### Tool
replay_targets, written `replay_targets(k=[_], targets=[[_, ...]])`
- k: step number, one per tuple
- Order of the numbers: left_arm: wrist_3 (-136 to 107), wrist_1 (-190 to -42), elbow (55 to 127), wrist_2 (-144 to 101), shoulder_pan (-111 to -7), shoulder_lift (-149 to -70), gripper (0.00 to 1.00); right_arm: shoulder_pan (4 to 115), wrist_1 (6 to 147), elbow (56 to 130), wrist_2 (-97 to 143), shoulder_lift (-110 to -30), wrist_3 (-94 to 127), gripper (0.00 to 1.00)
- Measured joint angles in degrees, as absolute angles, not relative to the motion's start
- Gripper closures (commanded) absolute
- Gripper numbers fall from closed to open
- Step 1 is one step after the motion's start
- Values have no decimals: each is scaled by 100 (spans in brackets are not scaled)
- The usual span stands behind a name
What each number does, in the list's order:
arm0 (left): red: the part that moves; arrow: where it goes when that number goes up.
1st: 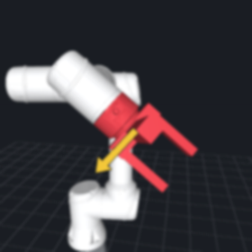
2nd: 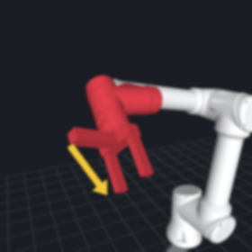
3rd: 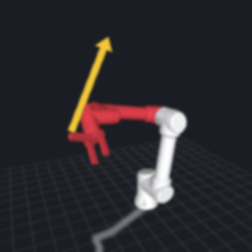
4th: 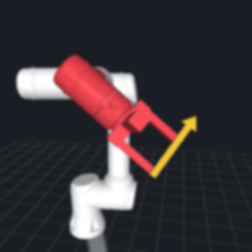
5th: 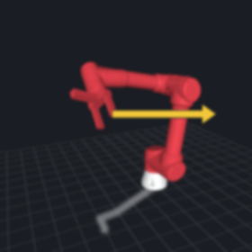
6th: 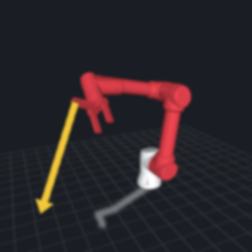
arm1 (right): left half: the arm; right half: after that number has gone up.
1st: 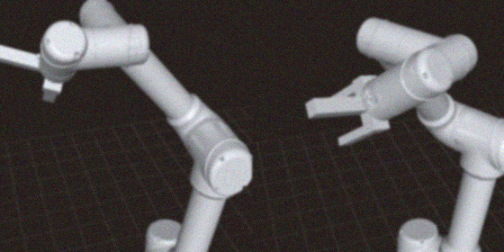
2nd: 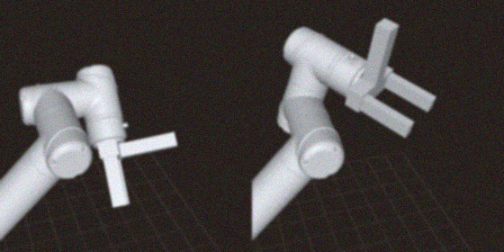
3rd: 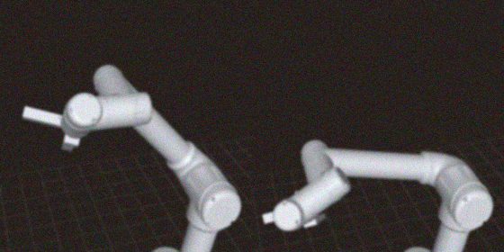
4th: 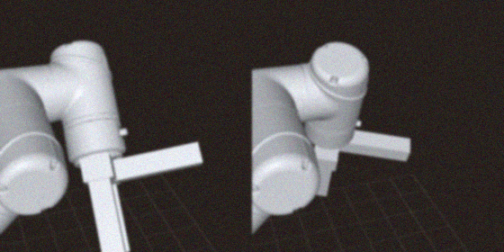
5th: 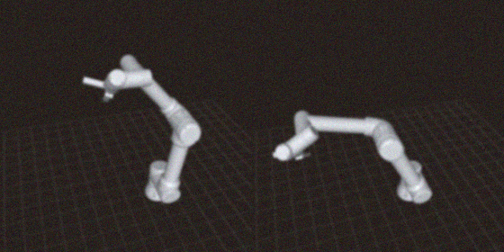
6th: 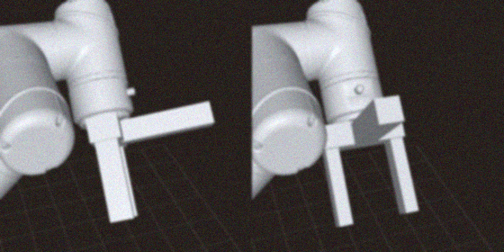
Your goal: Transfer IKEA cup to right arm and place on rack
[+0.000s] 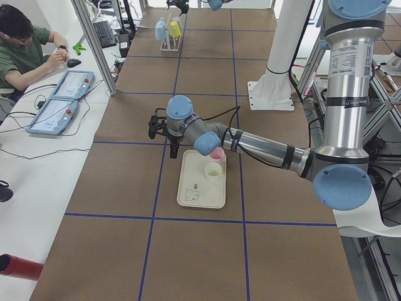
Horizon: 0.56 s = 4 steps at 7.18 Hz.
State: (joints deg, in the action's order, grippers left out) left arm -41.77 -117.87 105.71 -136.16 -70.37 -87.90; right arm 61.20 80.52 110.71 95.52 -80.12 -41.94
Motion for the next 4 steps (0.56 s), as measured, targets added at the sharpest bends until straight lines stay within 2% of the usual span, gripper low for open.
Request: replay_targets(k=[4], targets=[[-4080, -11845, 11241, -12601, -6144, -7548, 0, 6102, 8048, 11195, 10847, -7457, -466, 1]])
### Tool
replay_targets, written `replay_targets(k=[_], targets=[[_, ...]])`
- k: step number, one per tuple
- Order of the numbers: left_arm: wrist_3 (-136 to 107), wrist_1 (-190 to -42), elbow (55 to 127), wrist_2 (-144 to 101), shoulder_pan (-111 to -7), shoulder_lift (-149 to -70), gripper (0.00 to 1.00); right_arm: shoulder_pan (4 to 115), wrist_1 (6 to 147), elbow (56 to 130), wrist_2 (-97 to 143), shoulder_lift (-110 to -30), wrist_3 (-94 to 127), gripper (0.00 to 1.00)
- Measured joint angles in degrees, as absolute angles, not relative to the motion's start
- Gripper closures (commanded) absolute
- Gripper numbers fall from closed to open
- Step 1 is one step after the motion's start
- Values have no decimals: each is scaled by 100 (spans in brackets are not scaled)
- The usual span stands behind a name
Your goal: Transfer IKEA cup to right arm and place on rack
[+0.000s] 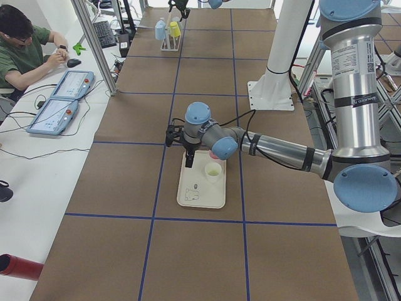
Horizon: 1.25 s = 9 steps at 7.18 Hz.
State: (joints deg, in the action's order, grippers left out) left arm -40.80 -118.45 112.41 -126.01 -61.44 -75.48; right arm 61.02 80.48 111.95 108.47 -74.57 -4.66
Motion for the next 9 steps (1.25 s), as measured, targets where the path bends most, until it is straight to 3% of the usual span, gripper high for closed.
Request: replay_targets(k=[5, 7, 9], targets=[[-3654, -12070, 11099, -12473, -5556, -7071, 0, 5765, 8124, 11213, 11770, -7014, 1700, 1], [-3749, -12632, 10643, -12480, -5442, -7112, 41, 5759, 8129, 11227, 11958, -7043, 1785, 1], [-4089, -12888, 10467, -12498, -5334, -7212, 95, 5759, 8128, 11232, 11976, -7061, 1794, 1]])
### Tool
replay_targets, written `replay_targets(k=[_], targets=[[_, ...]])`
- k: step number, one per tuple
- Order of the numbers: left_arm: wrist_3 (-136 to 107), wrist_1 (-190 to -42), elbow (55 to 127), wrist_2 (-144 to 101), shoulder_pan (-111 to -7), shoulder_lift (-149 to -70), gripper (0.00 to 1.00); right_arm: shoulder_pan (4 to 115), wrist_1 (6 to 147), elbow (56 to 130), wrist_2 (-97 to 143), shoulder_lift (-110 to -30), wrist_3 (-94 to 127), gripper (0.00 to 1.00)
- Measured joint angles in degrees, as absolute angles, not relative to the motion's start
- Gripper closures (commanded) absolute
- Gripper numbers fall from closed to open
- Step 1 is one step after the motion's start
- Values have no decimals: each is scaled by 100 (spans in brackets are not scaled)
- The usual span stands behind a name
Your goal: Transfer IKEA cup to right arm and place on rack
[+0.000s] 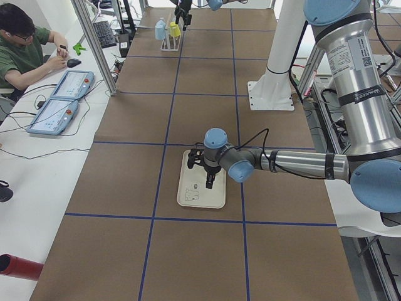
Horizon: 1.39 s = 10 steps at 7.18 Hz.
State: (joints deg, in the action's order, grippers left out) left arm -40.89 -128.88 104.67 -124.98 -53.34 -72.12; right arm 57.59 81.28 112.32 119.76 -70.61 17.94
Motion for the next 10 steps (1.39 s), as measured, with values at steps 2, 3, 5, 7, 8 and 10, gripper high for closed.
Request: replay_targets(k=[2, 3, 5, 7, 8, 10], targets=[[-4191, -12924, 10461, -12545, -5274, -7258, 100, 5759, 8120, 11238, 11964, -7071, 1793, 1], [-4196, -12925, 10486, -12554, -5273, -7259, 100, 5757, 8116, 11244, 11958, -7072, 1793, 1], [-4191, -12890, 10526, -12565, -5323, -7281, 100, 5757, 8105, 11254, 11934, -7065, 1793, 1], [-4161, -12721, 10573, -12597, -5834, -7345, 100, 5748, 8076, 11257, 11924, -7037, 1788, 1], [-4145, -12473, 10609, -12717, -6194, -7567, 100, 5729, 8054, 11248, 11921, -6988, 1781, 1], [-4377, -11816, 10645, -13267, -6642, -8325, 100, 5636, 8032, 11207, 11893, -6693, 1772, 1]])
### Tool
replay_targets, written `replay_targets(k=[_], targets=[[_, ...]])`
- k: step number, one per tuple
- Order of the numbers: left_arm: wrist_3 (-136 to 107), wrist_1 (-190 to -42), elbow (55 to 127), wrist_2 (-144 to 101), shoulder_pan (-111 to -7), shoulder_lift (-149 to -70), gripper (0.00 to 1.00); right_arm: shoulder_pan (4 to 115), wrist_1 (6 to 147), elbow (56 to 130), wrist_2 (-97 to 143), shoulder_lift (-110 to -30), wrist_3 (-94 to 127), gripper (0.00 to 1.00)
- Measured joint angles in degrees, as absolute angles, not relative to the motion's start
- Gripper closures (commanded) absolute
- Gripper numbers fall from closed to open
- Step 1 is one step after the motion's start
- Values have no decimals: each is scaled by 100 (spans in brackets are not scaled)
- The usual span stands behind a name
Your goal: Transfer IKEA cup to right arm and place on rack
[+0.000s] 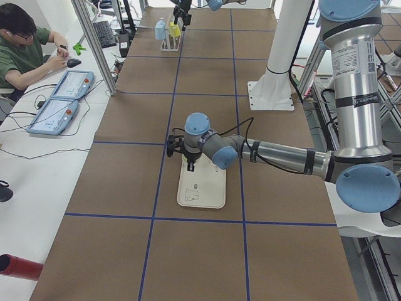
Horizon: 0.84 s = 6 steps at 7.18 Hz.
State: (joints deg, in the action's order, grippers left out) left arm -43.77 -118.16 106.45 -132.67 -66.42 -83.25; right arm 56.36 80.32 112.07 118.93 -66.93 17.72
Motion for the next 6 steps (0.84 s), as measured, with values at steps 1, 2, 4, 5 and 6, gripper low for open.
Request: replay_targets(k=[1, 2, 4, 5, 6], targets=[[-4985, -11645, 10659, -13628, -6742, -8755, 100, 5562, 7905, 11183, 11849, -6523, 1771, 1], [-5832, -11599, 10687, -14027, -6783, -9185, 100, 5456, 7641, 11134, 11805, -6372, 1777, 1], [-7409, -11621, 10764, -14638, -6800, -9929, 100, 5252, 7320, 11047, 11715, -6095, 1773, 3], [-8168, -11646, 10816, -14870, -6802, -10260, 100, 5091, 7086, 11031, 11508, -6025, 1760, 2], [-8891, -11696, 10836, -15103, -6802, -10573, 100, 4856, 6601, 11007, 11172, -6007, 1767, 2]])
